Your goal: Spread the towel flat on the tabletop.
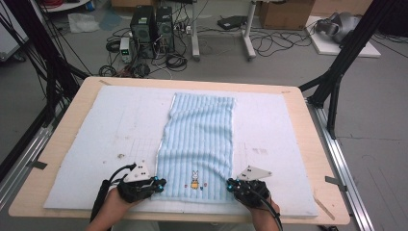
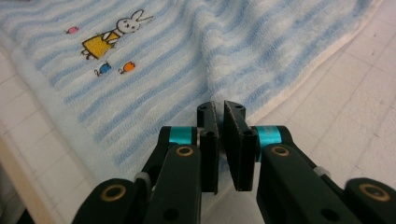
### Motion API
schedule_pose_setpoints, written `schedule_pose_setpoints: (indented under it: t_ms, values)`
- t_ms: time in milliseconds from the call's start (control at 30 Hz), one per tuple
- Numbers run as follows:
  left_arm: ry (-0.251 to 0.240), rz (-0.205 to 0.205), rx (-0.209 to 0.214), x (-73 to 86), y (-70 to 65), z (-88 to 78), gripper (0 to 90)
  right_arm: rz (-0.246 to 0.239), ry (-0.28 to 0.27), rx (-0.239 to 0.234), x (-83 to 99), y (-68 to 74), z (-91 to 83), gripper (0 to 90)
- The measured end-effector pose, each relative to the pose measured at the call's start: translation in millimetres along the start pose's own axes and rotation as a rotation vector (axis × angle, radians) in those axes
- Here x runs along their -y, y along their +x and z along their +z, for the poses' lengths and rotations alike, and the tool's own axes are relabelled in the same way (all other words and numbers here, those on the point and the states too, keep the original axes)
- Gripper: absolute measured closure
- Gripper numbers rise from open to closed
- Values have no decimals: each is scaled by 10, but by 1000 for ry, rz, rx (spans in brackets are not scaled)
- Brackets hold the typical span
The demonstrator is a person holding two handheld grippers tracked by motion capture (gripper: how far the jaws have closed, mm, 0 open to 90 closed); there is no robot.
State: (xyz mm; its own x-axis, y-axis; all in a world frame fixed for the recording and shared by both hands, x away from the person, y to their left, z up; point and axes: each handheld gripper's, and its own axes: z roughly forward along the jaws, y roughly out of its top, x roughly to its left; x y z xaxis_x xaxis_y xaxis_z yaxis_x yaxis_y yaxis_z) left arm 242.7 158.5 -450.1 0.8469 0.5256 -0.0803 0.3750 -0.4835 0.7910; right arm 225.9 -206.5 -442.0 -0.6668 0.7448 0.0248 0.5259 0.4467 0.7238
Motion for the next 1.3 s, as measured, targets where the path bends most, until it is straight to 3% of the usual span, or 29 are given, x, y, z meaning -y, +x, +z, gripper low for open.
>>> schedule_pose_setpoints:
  t_ms: [333,467,500,533,633,700,733,767,833,867,900,967,1100,1300]
  values:
    - [6,-56,105,100,-115,-98,882,-25,34,-83,119,37,-182,851]
    - [13,-60,176,133,-188,-112,883,-27,42,-84,213,56,-302,855]
    - [24,-56,213,142,-231,-116,883,-23,50,-87,235,52,-333,855]
    - [24,-56,213,142,-231,-116,883,-26,49,-89,254,46,-363,850]
    - [28,-46,234,138,-260,-149,879,-4,35,-88,288,33,-431,717]
    - [-3,-48,246,118,-251,-202,882,17,20,-87,288,13,-445,695]
    - [-28,-54,235,104,-245,-226,785,43,-14,-73,267,-28,-452,646]
    - [-47,-59,216,90,-230,-247,751,50,-28,-67,249,-54,-440,629]
    - [-84,-78,175,74,-188,-271,732,66,-38,-67,228,-70,-421,607]
    - [-113,-97,132,67,-136,-281,703,70,-58,-55,178,-93,-373,604]
    - [-113,-97,132,67,-136,-281,703,70,-58,-55,178,-93,-373,604]
    - [-131,-105,86,58,-78,-280,691,57,-75,-35,102,-109,-291,602]
    - [-151,-128,-12,14,60,-249,659,58,-72,-6,-11,-171,-150,642]
    - [-172,-165,-71,-49,220,-206,618,21,-28,-15,-133,-223,125,692]
